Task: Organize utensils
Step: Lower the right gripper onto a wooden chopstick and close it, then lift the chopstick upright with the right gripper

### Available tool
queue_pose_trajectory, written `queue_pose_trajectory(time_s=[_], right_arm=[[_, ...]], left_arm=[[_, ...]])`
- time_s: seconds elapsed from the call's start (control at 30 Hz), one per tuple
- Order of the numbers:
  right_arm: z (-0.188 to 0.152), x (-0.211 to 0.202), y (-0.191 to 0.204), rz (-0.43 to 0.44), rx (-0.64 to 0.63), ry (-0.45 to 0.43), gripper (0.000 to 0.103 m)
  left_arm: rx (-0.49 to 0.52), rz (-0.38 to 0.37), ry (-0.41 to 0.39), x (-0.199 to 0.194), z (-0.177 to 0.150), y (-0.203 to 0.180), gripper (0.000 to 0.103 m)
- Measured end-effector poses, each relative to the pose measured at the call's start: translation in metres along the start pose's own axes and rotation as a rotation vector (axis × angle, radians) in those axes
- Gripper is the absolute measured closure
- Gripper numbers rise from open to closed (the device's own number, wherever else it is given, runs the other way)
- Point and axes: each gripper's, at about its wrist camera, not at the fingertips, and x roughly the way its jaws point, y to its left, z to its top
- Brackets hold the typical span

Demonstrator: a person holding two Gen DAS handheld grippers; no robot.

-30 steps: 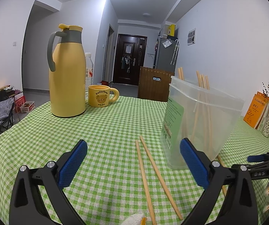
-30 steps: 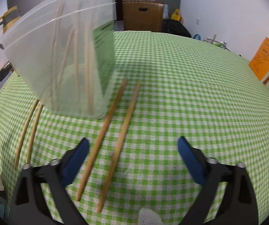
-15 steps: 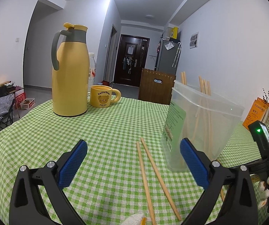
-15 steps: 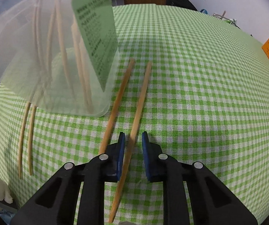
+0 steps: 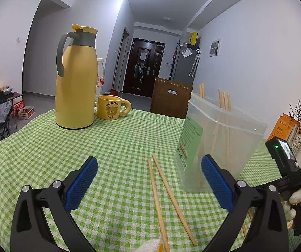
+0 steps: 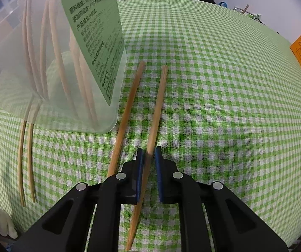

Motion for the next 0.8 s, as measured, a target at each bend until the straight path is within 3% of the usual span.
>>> queue_pose_trajectory(time_s=[0.53,0.8], right_arm=[[-0.008,-0.001,0.011,-0.03,0.01,-0.014,0.095],[-0.014,-0.009,0.003,0.0,0.039,-0.044,0.096]], left_arm=[[-0.011,0.01,0.003,0.001,0.0,0.003,0.007],[-0.011,0.018,0.009,0.004,-0.001,0.004,0.007]])
